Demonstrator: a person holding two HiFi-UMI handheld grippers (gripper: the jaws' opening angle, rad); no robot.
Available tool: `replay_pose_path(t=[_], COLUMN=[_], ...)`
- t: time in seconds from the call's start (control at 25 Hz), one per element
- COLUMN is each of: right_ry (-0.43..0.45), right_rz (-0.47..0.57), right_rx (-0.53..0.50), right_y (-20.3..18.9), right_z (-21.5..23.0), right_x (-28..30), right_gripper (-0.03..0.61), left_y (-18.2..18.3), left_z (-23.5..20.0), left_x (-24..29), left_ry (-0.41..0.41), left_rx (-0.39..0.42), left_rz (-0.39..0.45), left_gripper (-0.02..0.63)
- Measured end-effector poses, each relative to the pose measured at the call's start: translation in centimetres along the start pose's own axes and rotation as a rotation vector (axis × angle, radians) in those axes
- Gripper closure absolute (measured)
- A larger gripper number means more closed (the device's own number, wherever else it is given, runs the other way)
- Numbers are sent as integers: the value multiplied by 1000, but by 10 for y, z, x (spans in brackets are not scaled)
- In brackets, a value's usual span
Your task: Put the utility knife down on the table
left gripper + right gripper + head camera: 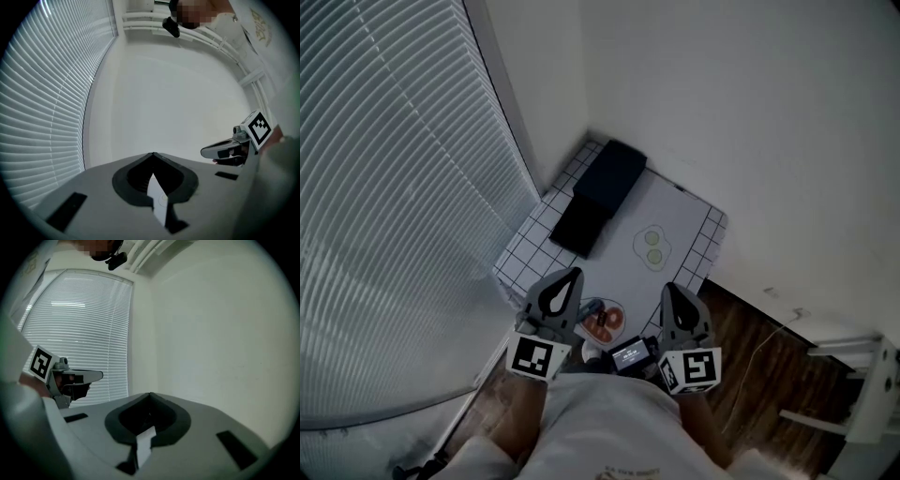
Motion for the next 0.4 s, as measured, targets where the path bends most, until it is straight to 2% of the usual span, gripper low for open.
replay_pose_path(t=[0.16,0.4], right_ry=[-2,-20], right_rz=[-1,0], right_rx=[0,10], right_y=[0,2], right_z=[2,6], right_x=[6,10], right_gripper=[571,571], left_y=[-2,-2], left_z=[-4,-7], left_x=[4,8], left_ry=[-6,18], left_rx=[-11,12], left_rz=[-10,21], left_gripper=[606,606])
Point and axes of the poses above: the fingertips, and each gripper's own axes: x forward along the fingers, z to its right, y out of its top, the point moved 9 cm from there along -x, backward along the fingers, and after that the axes turned 3 degrees about x, right-handed, at the moved point
